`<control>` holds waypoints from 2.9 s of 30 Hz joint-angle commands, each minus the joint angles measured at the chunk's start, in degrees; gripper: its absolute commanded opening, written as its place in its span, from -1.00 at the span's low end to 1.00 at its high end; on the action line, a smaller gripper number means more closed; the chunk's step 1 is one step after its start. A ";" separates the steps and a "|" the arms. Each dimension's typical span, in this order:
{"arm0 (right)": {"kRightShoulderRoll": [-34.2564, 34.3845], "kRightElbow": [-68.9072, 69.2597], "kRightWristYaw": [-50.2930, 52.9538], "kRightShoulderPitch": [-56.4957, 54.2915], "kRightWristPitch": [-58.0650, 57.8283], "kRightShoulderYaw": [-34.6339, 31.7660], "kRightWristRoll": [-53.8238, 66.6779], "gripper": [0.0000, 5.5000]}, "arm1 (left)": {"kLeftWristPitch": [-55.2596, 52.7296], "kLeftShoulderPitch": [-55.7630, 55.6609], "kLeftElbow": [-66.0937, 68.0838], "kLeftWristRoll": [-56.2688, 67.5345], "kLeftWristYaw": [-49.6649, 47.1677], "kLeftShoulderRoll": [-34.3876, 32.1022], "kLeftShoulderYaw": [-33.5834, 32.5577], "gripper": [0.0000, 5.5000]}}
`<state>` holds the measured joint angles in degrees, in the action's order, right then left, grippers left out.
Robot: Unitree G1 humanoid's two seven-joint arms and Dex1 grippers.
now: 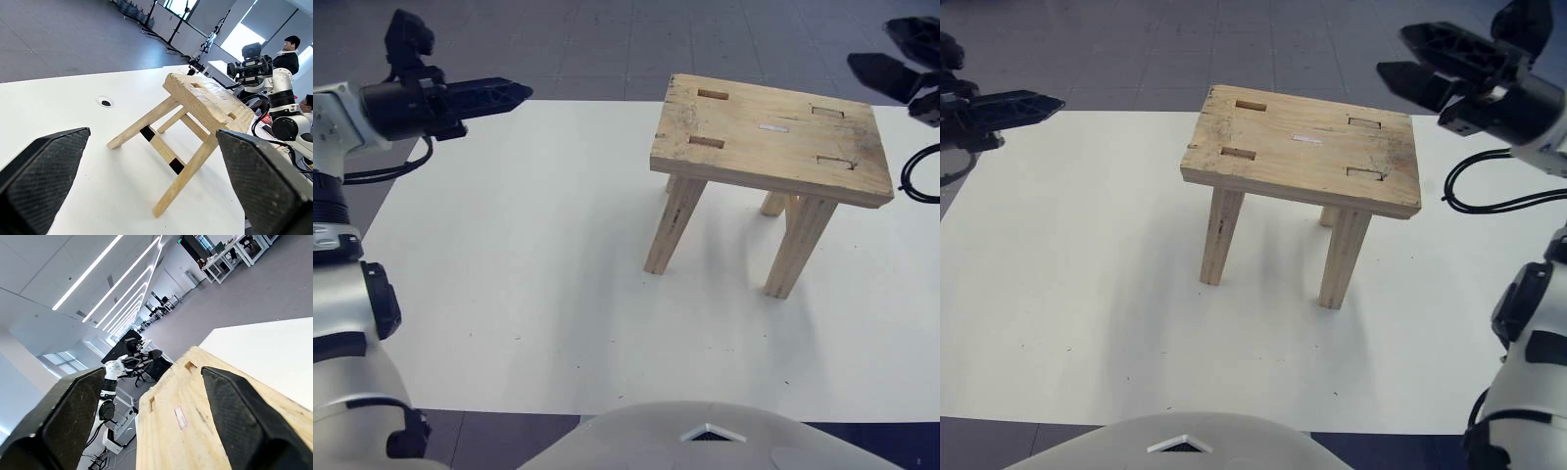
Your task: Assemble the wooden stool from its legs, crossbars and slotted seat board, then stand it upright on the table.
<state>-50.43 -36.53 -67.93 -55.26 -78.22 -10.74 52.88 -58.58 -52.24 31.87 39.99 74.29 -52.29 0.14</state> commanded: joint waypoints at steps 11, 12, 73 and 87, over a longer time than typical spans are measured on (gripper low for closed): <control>3.55 27.52 20.50 4.77 28.14 -8.04 -12.81 0.31 | 0.50 5.76 -25.81 2.49 -27.72 15.05 -14.81 0.73; 4.51 30.21 23.19 2.60 28.71 -7.28 -13.37 0.31 | -0.41 6.71 -27.90 3.32 -31.20 17.47 -15.84 0.73; 22.65 16.77 46.00 31.37 68.98 -5.48 -41.08 0.31 | 37.74 33.94 -25.04 -16.06 -58.50 33.55 -13.43 0.73; 35.94 19.72 50.83 42.51 76.44 2.83 -44.12 0.31 | 60.47 35.34 -10.95 -22.95 -55.68 38.50 -12.23 0.73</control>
<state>-15.11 -18.05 -17.56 -13.71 -1.83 -8.54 9.24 0.91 -17.52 20.27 17.90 17.89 -13.87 -12.77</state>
